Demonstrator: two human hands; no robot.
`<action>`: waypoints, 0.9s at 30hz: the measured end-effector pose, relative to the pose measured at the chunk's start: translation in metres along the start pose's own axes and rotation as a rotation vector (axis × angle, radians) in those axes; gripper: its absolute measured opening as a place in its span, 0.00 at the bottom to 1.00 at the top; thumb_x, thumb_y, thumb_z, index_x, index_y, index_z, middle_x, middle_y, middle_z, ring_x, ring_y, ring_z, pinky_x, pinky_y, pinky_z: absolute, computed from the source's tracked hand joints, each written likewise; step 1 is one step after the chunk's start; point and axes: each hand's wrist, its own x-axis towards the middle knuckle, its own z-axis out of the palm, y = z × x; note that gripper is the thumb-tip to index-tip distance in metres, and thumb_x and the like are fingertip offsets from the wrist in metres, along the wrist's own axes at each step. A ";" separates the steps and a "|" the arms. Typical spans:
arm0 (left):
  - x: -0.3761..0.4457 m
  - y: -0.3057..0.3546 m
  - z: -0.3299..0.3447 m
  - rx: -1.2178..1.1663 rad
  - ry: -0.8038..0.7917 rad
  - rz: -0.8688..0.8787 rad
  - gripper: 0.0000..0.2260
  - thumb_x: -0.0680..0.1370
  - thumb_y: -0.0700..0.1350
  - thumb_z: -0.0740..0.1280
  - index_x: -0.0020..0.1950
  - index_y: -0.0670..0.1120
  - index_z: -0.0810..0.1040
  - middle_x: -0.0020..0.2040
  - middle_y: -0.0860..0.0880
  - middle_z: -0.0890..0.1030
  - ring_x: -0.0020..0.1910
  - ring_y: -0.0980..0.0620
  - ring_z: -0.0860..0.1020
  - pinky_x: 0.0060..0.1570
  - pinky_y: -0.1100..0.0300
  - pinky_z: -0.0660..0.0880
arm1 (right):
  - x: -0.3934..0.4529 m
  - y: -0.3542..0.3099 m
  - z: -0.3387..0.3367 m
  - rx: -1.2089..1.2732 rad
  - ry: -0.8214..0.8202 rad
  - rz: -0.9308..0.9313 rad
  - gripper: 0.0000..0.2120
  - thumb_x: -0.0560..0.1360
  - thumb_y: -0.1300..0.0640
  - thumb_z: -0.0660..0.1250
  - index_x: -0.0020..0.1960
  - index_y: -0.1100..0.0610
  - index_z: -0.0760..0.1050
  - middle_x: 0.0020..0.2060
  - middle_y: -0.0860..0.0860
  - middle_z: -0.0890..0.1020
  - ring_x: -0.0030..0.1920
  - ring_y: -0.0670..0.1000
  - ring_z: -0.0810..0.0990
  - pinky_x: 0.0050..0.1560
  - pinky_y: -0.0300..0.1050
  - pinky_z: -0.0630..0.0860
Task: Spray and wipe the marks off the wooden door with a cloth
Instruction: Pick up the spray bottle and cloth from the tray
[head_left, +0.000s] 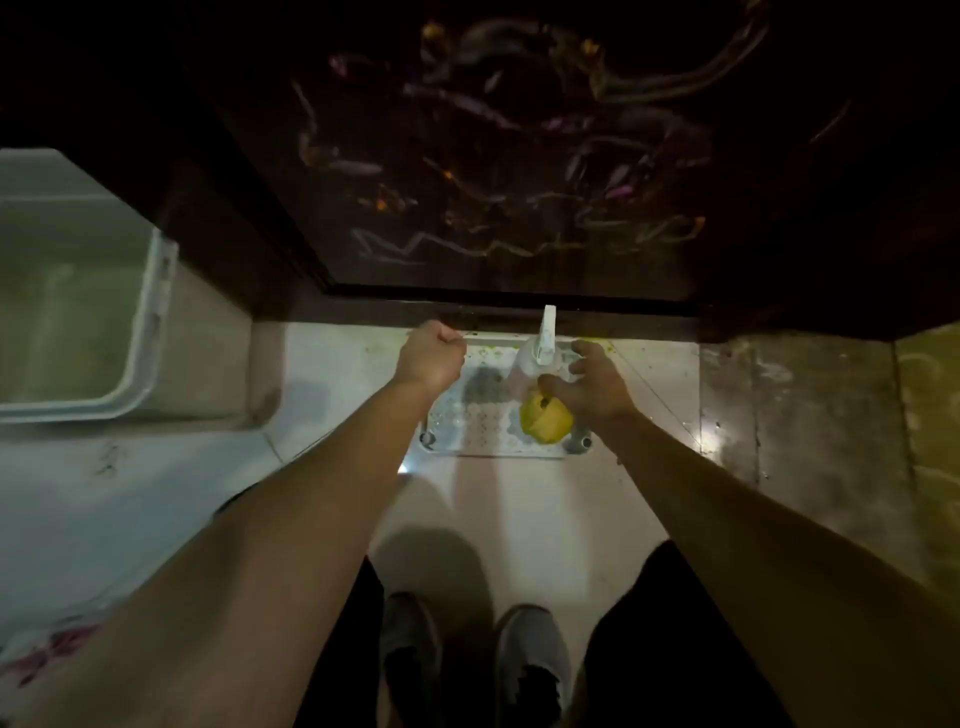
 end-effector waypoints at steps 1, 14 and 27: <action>0.011 -0.008 0.008 0.000 -0.006 0.011 0.06 0.79 0.40 0.60 0.44 0.47 0.73 0.41 0.47 0.78 0.39 0.48 0.76 0.42 0.57 0.74 | 0.011 0.005 0.006 0.013 0.005 -0.037 0.36 0.71 0.54 0.76 0.73 0.58 0.64 0.65 0.59 0.73 0.62 0.57 0.74 0.58 0.47 0.71; 0.084 -0.075 0.108 0.023 -0.215 -0.174 0.06 0.76 0.37 0.66 0.51 0.36 0.76 0.48 0.38 0.83 0.40 0.45 0.80 0.48 0.49 0.81 | 0.082 0.037 0.036 0.055 0.054 -0.435 0.17 0.73 0.53 0.70 0.60 0.51 0.71 0.46 0.51 0.77 0.47 0.51 0.77 0.49 0.47 0.75; 0.093 -0.105 0.211 0.568 -0.150 -0.007 0.14 0.79 0.46 0.65 0.62 0.44 0.73 0.59 0.43 0.78 0.55 0.43 0.78 0.52 0.52 0.76 | 0.074 0.026 -0.013 0.278 0.168 -0.502 0.14 0.73 0.61 0.65 0.57 0.51 0.72 0.42 0.44 0.74 0.43 0.44 0.75 0.44 0.40 0.73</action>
